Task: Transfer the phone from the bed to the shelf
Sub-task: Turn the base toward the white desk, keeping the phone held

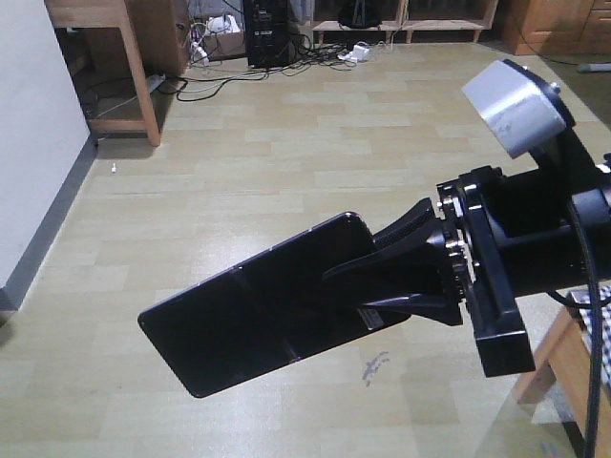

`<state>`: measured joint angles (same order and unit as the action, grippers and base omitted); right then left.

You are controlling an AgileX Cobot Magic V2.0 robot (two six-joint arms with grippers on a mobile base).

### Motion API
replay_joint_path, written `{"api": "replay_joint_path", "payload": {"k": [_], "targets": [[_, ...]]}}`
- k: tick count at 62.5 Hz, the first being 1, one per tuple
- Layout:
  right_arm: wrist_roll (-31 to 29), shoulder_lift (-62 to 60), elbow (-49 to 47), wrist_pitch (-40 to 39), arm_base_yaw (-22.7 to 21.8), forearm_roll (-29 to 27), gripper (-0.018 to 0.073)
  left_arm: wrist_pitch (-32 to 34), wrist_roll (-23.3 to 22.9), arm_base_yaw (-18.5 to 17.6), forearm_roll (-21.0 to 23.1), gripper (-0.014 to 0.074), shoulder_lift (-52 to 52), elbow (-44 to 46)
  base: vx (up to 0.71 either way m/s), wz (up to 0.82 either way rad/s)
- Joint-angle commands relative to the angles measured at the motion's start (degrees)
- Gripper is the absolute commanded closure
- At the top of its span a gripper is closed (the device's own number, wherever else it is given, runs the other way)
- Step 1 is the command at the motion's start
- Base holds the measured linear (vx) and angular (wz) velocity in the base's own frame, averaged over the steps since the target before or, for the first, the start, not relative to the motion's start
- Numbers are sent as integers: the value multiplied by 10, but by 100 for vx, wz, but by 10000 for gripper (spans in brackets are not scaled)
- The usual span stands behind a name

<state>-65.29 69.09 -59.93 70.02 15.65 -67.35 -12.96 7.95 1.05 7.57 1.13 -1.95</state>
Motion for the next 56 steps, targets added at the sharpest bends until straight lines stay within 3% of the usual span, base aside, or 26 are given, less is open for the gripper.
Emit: {"api": "replay_joint_path", "payload": {"k": [1, 56], "targets": [[0, -13, -13, 39, -1, -54, 564, 39, -2, -2, 3, 596, 3, 0, 33, 3], [0, -13, -13, 39, -1, -54, 564, 39, -2, -2, 3, 596, 3, 0, 36, 2]]}}
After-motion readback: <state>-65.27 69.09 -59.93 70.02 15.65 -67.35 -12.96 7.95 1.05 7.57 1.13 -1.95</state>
